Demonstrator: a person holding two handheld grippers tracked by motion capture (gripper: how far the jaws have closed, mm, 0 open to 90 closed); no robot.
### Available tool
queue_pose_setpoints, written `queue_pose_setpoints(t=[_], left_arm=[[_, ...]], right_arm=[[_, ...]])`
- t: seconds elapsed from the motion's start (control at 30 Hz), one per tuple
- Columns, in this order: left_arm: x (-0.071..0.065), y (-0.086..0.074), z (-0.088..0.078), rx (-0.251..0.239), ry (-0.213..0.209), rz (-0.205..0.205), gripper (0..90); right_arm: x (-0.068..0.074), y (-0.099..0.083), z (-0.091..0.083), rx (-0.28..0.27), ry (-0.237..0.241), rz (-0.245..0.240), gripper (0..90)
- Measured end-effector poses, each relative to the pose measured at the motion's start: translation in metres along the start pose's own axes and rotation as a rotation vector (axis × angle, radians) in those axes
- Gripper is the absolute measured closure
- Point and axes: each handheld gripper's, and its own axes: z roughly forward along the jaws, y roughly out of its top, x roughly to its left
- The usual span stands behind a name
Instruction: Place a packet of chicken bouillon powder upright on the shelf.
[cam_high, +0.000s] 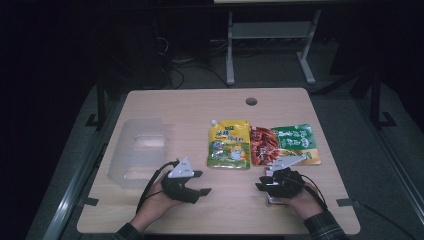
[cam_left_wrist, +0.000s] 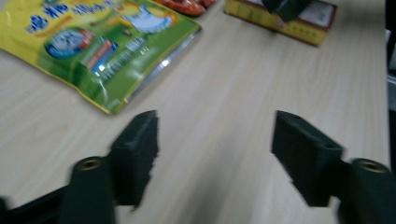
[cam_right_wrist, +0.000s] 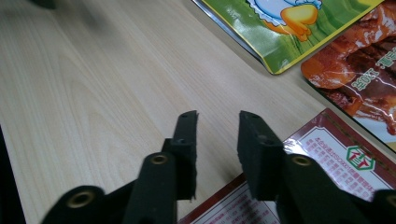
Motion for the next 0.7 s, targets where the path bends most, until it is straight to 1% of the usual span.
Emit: queue_pose_setpoints(t=[0.03, 0.1, 0.2, 0.27, 0.37, 0.4, 0.43, 0.53, 0.57, 0.6, 0.63, 0.67, 0.7], left_arm=[[0.003, 0.004, 0.002, 0.000, 0.009, 0.000, 42.9], [0.008, 0.014, 0.009, -0.003, 0.031, -0.010, 53.0], [0.016, 0.028, 0.019, 0.015, 0.051, -0.020, 68.2], [0.019, 0.036, 0.027, 0.024, 0.056, -0.027, 77.8], [0.025, 0.047, 0.040, 0.037, 0.065, -0.017, 87.9], [0.025, 0.047, 0.040, 0.037, 0.065, -0.017, 89.5], [0.030, 0.053, 0.048, 0.041, 0.067, -0.018, 89.6], [0.038, 0.062, 0.062, 0.042, 0.075, -0.019, 89.7], [0.040, 0.065, 0.066, 0.046, 0.079, -0.020, 89.7], [0.040, 0.065, 0.066, 0.046, 0.079, -0.020, 89.7], [0.044, 0.071, 0.075, 0.049, 0.086, -0.025, 89.7], [0.044, 0.071, 0.075, 0.049, 0.086, -0.025, 89.7], [0.048, 0.075, 0.083, 0.051, 0.099, -0.023, 89.7]], right_arm=[[0.000, 0.000, 0.000, -0.003, 0.004, -0.003, 62.6], [0.000, 0.001, 0.000, -0.008, 0.003, -0.002, 58.1], [0.000, 0.001, 0.001, -0.004, -0.002, -0.004, 52.4], [0.000, 0.002, 0.002, -0.007, -0.002, -0.003, 50.6], [0.001, 0.003, 0.003, -0.004, -0.017, -0.013, 45.8], [0.001, 0.003, 0.003, -0.004, -0.017, -0.013, 45.8], [0.001, 0.002, 0.004, -0.005, -0.016, -0.014, 43.1], [0.000, 0.002, 0.004, -0.005, -0.022, -0.011, 38.2], [0.000, 0.002, 0.004, -0.002, -0.025, -0.003, 37.2], [0.000, 0.002, 0.004, -0.002, -0.025, -0.003, 37.2], [0.000, 0.002, 0.005, -0.003, -0.026, -0.003, 36.0], [0.000, 0.002, 0.005, -0.003, -0.026, -0.003, 36.0], [0.000, 0.003, 0.005, -0.004, -0.028, -0.006, 35.2]])
